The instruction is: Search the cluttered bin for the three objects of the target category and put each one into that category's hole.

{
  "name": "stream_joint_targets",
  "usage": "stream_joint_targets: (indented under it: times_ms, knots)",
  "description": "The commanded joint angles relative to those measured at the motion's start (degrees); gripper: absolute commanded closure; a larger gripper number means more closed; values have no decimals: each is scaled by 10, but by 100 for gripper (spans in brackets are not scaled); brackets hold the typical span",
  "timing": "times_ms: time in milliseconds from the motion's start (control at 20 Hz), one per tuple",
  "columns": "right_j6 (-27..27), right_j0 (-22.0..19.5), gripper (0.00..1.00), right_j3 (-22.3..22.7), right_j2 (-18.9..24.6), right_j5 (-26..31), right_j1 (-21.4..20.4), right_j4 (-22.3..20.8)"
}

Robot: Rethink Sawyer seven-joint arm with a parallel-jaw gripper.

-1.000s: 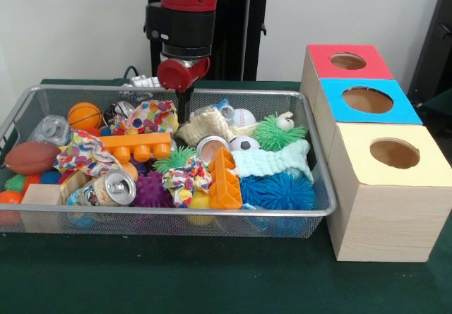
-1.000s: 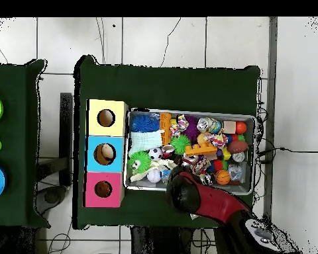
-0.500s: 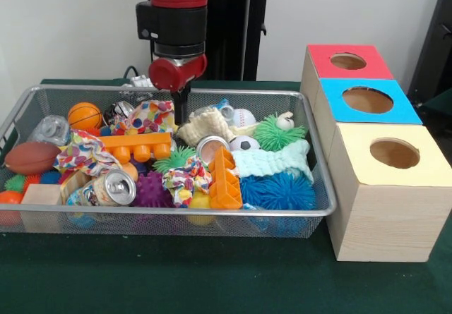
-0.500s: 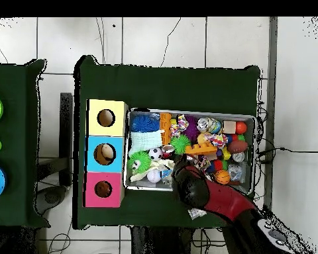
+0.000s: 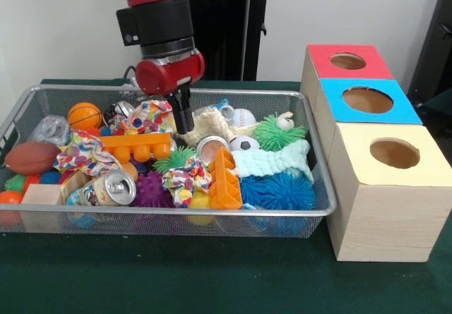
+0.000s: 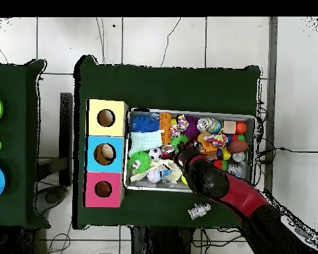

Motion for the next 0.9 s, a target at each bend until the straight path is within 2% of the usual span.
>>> stream_joint_targets:
  times_ms: [50,250,300,350,450,500,550,650,700,750,800,900]
  knots:
    - [217,-7,100,16,89,17,19,50]
    - [233,-50,100,29,127,6,46,52]
    - [236,-71,100,36,139,-7,63,43]
    - [230,-71,100,32,134,-4,65,37]
    - [194,-52,100,13,86,11,61,10]
    - [166,-28,100,0,47,14,55,-16]
    - [156,-23,100,-4,38,14,53,-28]
    - [131,21,100,-21,-15,31,33,-52]
    - [119,43,0,-29,-41,39,23,-64]
    - [123,37,0,-26,-33,36,25,-66]
    - [129,51,0,-30,-52,30,20,-70]
    - [130,105,0,-54,-129,23,1,-86]
